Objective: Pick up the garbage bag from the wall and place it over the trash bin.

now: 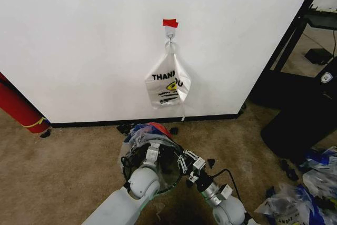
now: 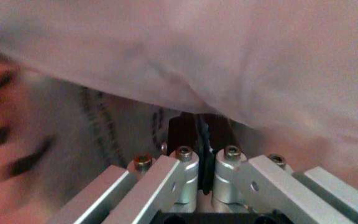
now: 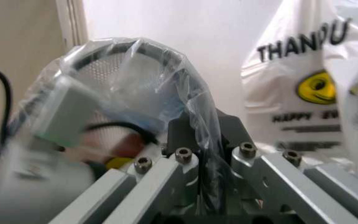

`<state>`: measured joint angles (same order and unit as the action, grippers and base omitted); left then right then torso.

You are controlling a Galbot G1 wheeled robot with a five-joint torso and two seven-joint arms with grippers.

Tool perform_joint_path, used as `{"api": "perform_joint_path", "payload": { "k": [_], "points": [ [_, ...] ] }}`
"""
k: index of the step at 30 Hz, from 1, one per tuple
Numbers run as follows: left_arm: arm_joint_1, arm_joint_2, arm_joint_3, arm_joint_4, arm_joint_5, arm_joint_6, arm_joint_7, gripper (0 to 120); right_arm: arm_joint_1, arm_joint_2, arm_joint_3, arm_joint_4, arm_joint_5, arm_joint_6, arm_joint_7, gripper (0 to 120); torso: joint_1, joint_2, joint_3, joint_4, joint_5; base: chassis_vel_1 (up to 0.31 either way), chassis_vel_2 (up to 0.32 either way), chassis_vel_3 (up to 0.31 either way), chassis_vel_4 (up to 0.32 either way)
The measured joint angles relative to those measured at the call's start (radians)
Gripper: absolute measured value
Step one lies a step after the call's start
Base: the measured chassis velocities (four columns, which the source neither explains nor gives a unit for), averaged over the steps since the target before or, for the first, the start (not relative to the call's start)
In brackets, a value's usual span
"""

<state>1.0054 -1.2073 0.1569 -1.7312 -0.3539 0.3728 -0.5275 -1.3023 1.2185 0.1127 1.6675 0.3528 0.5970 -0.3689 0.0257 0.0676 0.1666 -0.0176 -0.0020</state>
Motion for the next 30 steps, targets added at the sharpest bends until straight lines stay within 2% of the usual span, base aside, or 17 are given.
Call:
{"api": "perform_joint_path", "payload": {
  "k": [7, 11, 21, 30],
  "points": [
    [0.075, 0.022, 0.000, -0.090, 0.003, 0.002, 0.008, 0, 0.028, 0.020, 0.024, -0.050, 0.001, 0.015, 0.005, 1, 0.000, 0.000, 0.000, 0.0001, 0.0000, 0.000, 0.000, 0.000, 0.000],
    [0.103, 0.025, 0.001, -0.106, 0.015, 0.005, 0.013, 0, 0.037, 0.029, 0.028, -0.059, 0.003, 0.021, 0.004, 1, 0.000, 0.000, 0.000, 0.0002, 0.0000, 0.000, 0.000, 0.000, 0.000],
    [0.139, 0.044, -0.002, -0.095, 0.051, 0.007, 0.042, 0, 0.036, 0.023, 0.046, -0.041, 0.001, 0.033, -0.033, 1, 0.000, 0.000, 0.000, 0.0002, 0.0000, 0.000, 0.000, 0.000, 0.000],
    [0.084, 0.017, -0.001, -0.031, 0.053, -0.012, 0.046, 0, 0.014, 0.017, 0.044, -0.010, 0.011, 0.034, -0.088, 1, 0.000, 0.000, 0.000, 0.0000, 0.0000, 0.000, 0.000, 0.000, 0.000]
  ]
}}
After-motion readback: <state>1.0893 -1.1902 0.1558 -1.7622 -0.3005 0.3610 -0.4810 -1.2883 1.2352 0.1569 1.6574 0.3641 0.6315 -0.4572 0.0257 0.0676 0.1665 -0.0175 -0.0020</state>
